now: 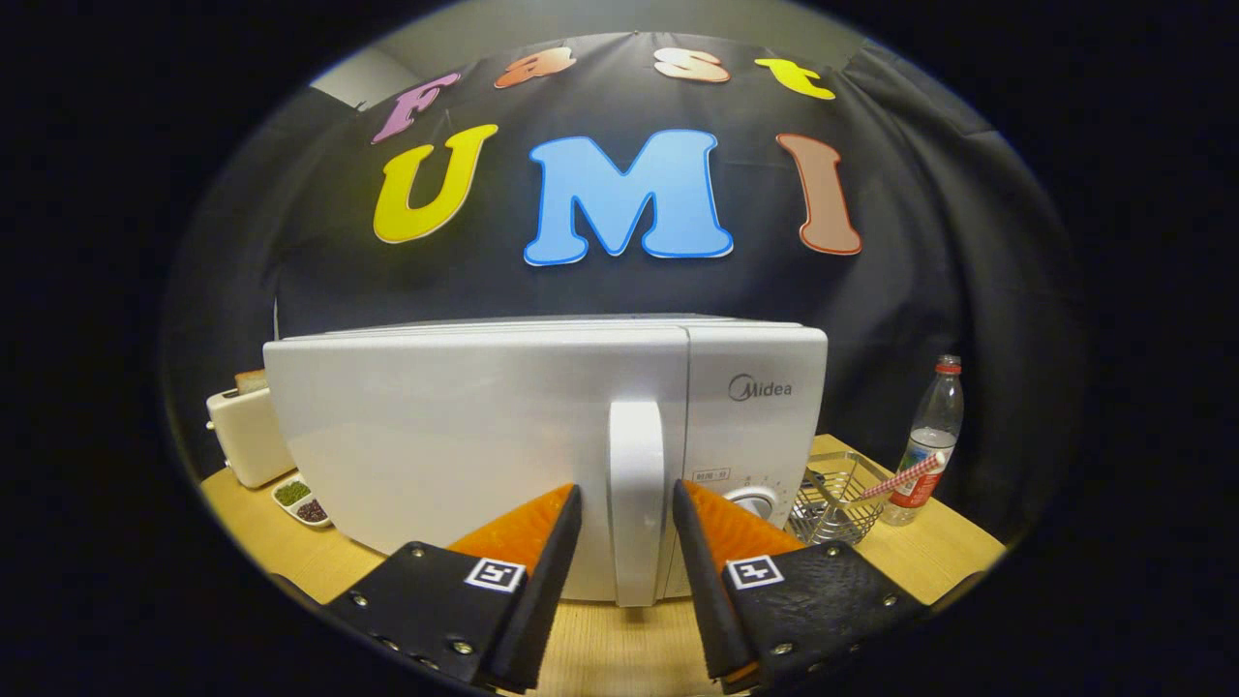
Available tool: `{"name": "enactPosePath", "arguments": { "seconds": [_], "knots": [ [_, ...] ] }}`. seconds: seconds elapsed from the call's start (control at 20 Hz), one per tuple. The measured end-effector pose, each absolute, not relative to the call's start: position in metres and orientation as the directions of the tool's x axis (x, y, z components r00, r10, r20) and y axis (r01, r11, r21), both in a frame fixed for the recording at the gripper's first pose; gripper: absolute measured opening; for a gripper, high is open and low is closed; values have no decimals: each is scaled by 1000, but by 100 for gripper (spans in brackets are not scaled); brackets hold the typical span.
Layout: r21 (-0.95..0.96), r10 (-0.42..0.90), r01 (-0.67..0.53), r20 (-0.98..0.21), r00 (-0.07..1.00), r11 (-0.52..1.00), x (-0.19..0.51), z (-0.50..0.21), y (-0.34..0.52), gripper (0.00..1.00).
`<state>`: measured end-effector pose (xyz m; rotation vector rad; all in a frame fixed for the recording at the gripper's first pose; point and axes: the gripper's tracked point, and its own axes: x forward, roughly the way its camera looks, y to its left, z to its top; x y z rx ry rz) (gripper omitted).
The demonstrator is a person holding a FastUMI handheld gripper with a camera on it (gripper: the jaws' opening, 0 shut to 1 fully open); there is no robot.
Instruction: Open the microwave, put the food inside, and close the microwave door.
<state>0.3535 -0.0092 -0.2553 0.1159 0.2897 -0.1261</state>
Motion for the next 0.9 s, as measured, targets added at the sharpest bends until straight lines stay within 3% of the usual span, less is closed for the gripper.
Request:
{"name": "enactPosePath", "arguments": {
  "seconds": [0.05, 0.15, 0.25, 0.3, 0.4, 0.45, 0.9],
  "knots": [
    [46, -149, 169, -285, 947, 985, 349, -251, -15, 57],
    [38, -153, 171, -284, 946, 985, 351, -254, -14, 29],
    [100, -149, 186, -300, 942, 977, 350, -254, -16, 29],
    [122, -143, 188, -310, 940, 974, 351, -256, -15, 20],
    [134, -142, 190, -304, 942, 973, 350, -256, -14, 20],
    [138, -145, 194, -304, 941, 971, 349, -254, -14, 11],
    [178, -88, 151, -319, 944, 972, 283, -243, 14, 10]
  ]
}}
